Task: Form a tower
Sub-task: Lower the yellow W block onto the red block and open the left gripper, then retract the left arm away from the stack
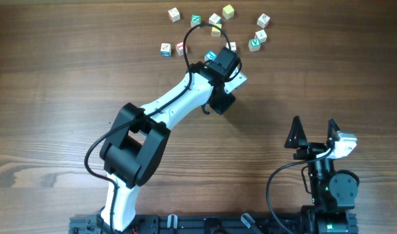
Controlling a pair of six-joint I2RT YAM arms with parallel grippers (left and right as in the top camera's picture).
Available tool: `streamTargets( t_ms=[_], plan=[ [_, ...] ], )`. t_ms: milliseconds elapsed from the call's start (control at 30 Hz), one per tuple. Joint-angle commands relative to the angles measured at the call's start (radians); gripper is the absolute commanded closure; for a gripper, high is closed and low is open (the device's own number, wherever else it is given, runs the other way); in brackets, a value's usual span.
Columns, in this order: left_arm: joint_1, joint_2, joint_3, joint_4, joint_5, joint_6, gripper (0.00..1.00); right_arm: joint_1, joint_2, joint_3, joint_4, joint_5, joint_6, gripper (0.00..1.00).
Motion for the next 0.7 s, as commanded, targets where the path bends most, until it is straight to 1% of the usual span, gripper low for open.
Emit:
streamTargets(
  t_ms=[0,33,167,367,433,467,500,533,600,667],
  plan=[
    [-0.005,-0.029,-0.007,0.011,0.034,0.011,0.7,-0.005,-0.005,-0.001,0.003,0.006,-0.007,0.0],
    [-0.005,-0.029,-0.007,0.011,0.039,0.011,0.69,-0.005,-0.005,-0.001,0.003,0.006,-0.007,0.0],
    [-0.006,-0.029,-0.007,0.01,0.038,0.011,0.61,-0.005,-0.005,-0.001,0.003,0.006,-0.007,0.0],
    [-0.013,-0.029,-0.007,0.011,0.038,0.012,0.56,-0.005,-0.005,-0.001,0.003,0.006,-0.007,0.0],
    [-0.013,-0.029,-0.007,0.011,0.038,0.012,0.52,-0.005,-0.005,-0.001,0.003,0.006,-0.007,0.0],
    [-0.013,-0.029,-0.007,0.014,0.038,0.012,0.45,-0.005,-0.005,-0.001,0.003,0.006,-0.007,0.0],
    [-0.013,-0.029,-0.007,0.019,0.037,0.012,0.35,-0.005,-0.005,-0.001,0.003,0.006,-0.007,0.0],
    [-0.013,-0.031,-0.003,0.026,0.037,0.012,0.0,-0.005,-0.005,-0.001,0.003,0.006,-0.007,0.0],
    [-0.012,-0.042,0.017,0.027,0.033,0.013,0.0,-0.005,-0.005,-0.001,0.003,0.006,-0.007,0.0],
    [-0.012,-0.059,0.064,0.025,-0.021,0.012,0.0,-0.005,-0.005,-0.001,0.003,0.006,-0.007,0.0]
  ],
)
